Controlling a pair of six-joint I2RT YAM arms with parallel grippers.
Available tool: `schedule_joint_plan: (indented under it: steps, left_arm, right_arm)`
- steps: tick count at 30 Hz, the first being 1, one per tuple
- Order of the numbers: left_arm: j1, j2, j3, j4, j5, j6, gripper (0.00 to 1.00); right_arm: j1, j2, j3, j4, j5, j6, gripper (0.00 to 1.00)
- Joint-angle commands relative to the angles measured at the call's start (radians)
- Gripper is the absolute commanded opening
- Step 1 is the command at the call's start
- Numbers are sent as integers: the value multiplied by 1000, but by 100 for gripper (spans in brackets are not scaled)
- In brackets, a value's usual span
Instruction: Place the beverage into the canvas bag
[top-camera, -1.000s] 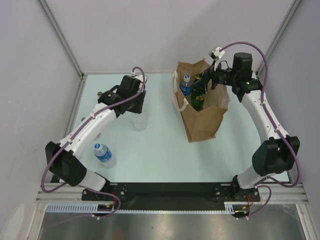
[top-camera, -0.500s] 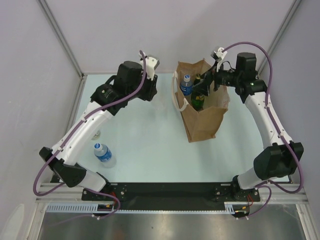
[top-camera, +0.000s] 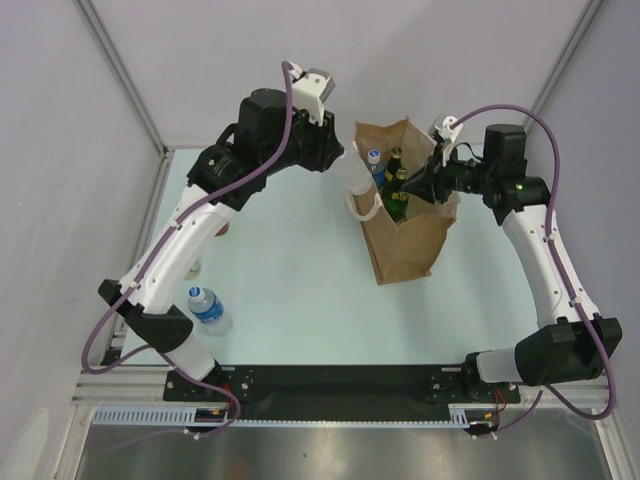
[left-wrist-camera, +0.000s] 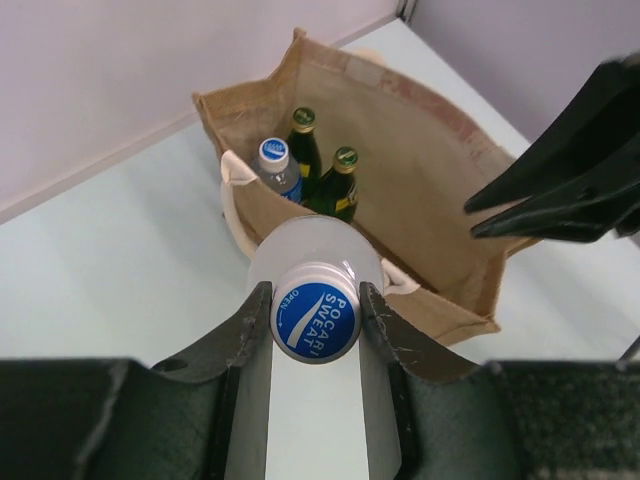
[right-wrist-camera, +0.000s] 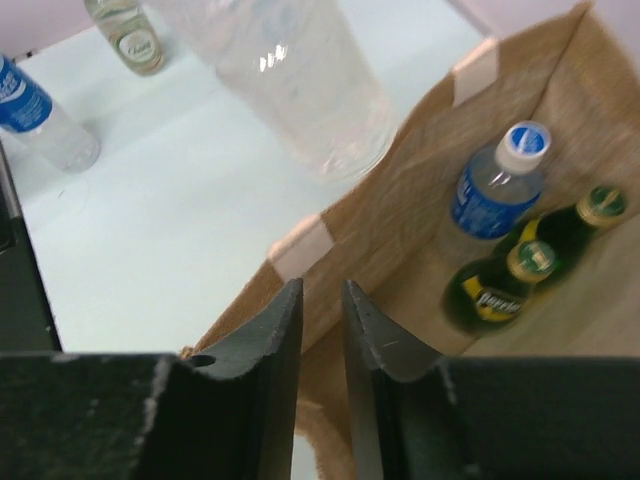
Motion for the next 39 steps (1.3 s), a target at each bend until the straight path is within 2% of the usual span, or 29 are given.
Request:
schedule_joint_plan:
  steps: [1,15,27,33,39]
  left_arm:
    - [-16,-21,164,228,54,-59,0]
    - [-27,78,189,320,89,-123,0]
    - [-67,250,198,280,11,-39,0]
    - [-96,328,216,277,-80,50,0]
    - [-108,388,225,277,-129,112,0]
  right_arm:
    - [4,-27,-68,-63,-20,-63,26]
    - [64,-50,-146,-209,-77,-246,25]
    - [-5,-71,-134,-108,-74,-135,28]
    - [-105,-80,-127,7,-75,-2,29]
    - [-160,-80,-120,35,-59,21,30]
